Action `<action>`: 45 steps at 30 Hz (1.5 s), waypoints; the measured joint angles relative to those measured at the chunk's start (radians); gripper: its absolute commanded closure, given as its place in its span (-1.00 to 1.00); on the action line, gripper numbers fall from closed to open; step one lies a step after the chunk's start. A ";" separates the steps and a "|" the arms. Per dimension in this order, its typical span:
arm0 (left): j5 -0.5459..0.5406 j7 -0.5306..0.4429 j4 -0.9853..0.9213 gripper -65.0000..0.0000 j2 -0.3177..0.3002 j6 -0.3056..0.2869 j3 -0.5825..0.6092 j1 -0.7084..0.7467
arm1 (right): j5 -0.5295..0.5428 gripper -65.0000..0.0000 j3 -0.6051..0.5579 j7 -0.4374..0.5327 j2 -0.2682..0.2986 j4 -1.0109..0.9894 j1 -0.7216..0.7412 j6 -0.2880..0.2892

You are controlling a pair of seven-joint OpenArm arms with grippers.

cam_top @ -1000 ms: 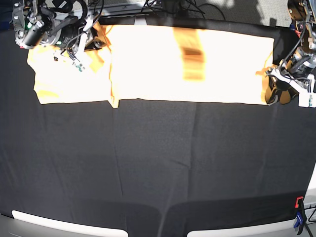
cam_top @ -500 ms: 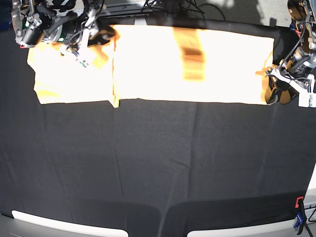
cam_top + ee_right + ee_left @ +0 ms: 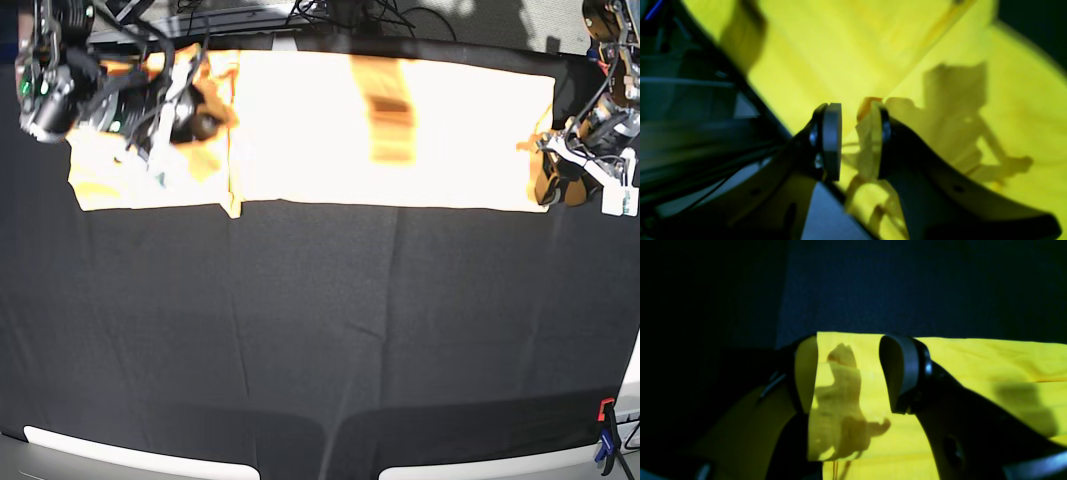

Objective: Layout the t-shirt on the table in an organized manner, then fold the t-shirt properly
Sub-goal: 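Lift the strip end with the left gripper and fold it toward the right gripper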

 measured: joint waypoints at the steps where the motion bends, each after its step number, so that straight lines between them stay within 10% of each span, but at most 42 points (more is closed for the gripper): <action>1: 0.013 0.012 0.000 0.05 -0.001 0.003 0.000 0.002 | 0.000 0.55 0.000 0.000 0.000 0.000 0.017 0.000; 6: 0.124 -0.011 -0.074 0.05 0.000 0.104 0.000 0.016 | 0.001 0.55 0.000 0.000 0.000 0.000 0.070 0.000; 12: 0.074 -0.044 -0.211 0.05 -0.001 0.093 0.000 0.011 | 0.001 0.55 0.000 0.000 0.000 0.000 0.074 0.000; 21: -0.186 0.151 -0.263 0.07 -0.007 -0.154 -0.005 0.006 | 0.001 0.55 0.000 0.000 0.000 0.000 0.074 0.000; 26: -0.209 0.169 -0.265 0.43 -0.006 -0.165 -0.003 0.008 | 0.001 0.55 0.000 0.000 0.000 0.000 0.075 0.000; 29: -0.184 0.113 -0.268 0.99 -0.005 -0.164 -0.003 0.010 | 0.001 0.55 0.000 0.000 0.000 0.000 0.075 0.000; 33: -0.177 0.051 -0.269 1.00 -0.005 -0.164 -0.002 0.013 | 0.001 0.55 0.000 0.013 0.000 0.000 0.074 0.000; 45: 0.186 0.002 -0.218 1.00 -0.070 0.025 0.002 -0.021 | -0.179 0.55 0.000 0.143 0.000 0.000 0.074 0.000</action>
